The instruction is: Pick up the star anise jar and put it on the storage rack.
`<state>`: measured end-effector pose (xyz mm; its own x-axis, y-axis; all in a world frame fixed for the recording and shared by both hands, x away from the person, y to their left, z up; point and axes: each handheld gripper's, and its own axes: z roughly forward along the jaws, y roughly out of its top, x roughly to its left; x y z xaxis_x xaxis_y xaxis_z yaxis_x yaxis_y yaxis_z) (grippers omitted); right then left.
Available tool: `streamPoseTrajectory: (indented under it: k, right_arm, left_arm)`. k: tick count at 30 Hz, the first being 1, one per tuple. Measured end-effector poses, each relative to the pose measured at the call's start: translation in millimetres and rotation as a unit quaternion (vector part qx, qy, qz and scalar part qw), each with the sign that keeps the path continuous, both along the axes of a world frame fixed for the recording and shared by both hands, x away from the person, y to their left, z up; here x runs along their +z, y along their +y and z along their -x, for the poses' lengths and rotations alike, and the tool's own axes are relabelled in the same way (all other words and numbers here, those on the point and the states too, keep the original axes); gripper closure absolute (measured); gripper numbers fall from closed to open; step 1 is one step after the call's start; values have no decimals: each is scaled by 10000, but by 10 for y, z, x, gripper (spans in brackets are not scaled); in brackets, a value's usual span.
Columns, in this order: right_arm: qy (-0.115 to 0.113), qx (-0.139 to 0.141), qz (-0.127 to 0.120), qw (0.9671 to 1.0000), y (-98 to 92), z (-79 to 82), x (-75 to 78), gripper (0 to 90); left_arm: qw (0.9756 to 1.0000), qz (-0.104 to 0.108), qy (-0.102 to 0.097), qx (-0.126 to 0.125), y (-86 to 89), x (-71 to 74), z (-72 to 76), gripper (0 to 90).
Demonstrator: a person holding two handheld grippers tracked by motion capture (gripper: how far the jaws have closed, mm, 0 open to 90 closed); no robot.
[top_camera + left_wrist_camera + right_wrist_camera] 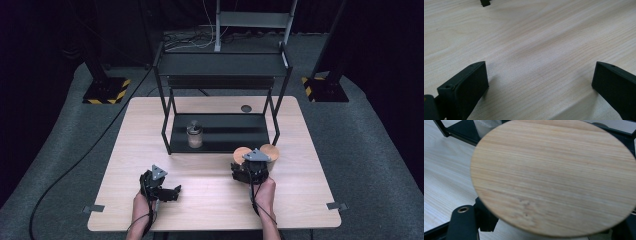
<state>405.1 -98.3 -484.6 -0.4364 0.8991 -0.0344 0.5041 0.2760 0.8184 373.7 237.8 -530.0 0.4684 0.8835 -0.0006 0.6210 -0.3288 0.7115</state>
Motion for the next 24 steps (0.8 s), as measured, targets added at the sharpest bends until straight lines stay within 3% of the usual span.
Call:
streamPoseTrajectory:
  k: [24]
  right_arm:
    - [21,77,54,10000,65,-137,36,251]
  left_arm:
    - [10000,-1,3,1,0,0,0,1]
